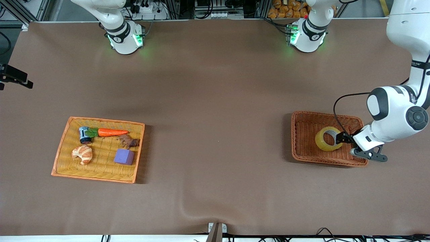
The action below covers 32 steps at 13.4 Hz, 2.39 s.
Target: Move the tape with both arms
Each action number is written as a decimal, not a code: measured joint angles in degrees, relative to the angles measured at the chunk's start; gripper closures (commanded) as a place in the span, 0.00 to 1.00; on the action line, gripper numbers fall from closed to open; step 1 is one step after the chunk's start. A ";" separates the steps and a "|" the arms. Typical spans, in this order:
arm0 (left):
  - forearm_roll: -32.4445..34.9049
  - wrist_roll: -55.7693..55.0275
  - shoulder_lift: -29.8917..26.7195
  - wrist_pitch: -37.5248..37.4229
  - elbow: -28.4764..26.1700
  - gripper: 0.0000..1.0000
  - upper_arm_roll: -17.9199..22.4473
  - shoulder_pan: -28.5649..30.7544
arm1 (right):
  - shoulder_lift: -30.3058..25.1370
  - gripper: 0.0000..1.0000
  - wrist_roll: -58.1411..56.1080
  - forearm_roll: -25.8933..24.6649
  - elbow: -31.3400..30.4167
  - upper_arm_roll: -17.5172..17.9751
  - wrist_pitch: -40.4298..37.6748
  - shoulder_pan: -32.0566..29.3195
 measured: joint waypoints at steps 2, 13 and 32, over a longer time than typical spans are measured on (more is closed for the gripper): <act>0.00 1.07 -0.05 -1.73 2.51 0.00 -0.76 0.03 | 0.09 0.00 -0.08 0.01 0.00 0.15 0.08 0.01; 1.51 -23.14 -17.23 -35.79 18.05 0.00 -8.07 0.44 | 0.45 0.00 -0.19 0.36 -0.04 0.85 0.47 0.32; 1.08 -24.65 -23.16 -50.34 22.22 0.00 -3.24 -7.44 | 0.85 0.00 -0.23 2.17 -0.08 1.13 0.48 0.52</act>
